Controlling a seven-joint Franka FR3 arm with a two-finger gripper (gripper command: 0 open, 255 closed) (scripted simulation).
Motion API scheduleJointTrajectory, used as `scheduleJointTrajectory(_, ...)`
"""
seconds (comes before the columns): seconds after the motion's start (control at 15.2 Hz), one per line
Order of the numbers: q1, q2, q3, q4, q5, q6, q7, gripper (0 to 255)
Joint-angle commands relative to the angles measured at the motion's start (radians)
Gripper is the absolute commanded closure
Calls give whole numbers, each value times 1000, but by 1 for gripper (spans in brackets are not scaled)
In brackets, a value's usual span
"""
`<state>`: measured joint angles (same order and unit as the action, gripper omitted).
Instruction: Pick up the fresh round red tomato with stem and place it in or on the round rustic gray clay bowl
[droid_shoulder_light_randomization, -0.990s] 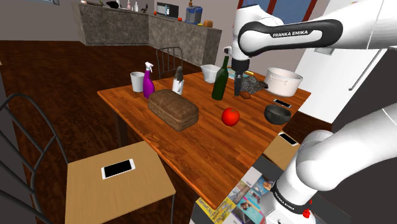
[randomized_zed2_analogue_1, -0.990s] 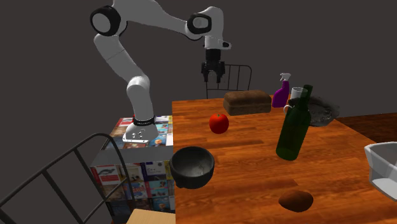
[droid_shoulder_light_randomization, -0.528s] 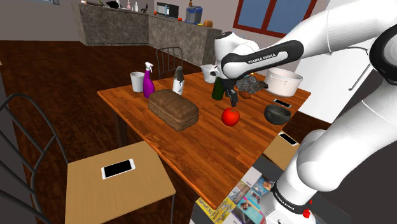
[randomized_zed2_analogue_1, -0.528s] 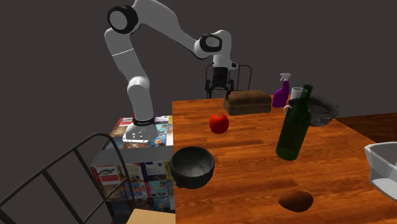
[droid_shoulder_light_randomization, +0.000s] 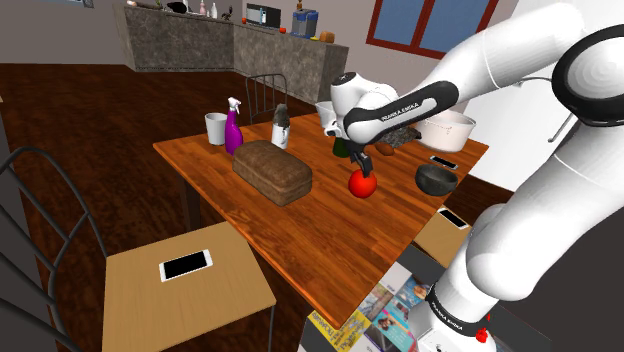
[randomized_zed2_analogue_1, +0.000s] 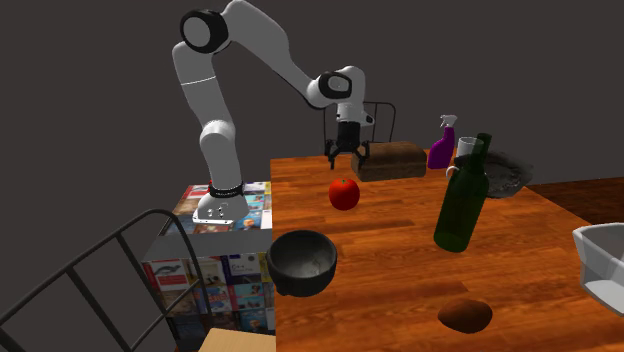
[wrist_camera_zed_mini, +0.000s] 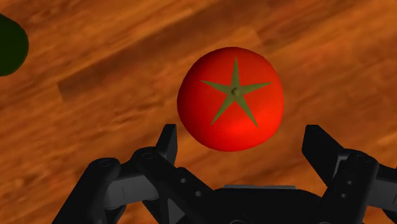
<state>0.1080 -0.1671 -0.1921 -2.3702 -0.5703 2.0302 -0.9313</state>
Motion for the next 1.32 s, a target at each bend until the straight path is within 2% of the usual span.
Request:
scheduleJointTrajectory(0.0,-10,15,-11,-18,-14,37,2,0)
scheduleJointTrajectory(0.53,-10,15,-11,-18,-14,37,2,0)
scheduleJointTrajectory(0.59,-10,15,-11,-18,-14,37,2,255)
scheduleJointTrajectory(1.25,-9,7,-10,-12,-11,25,-4,255)
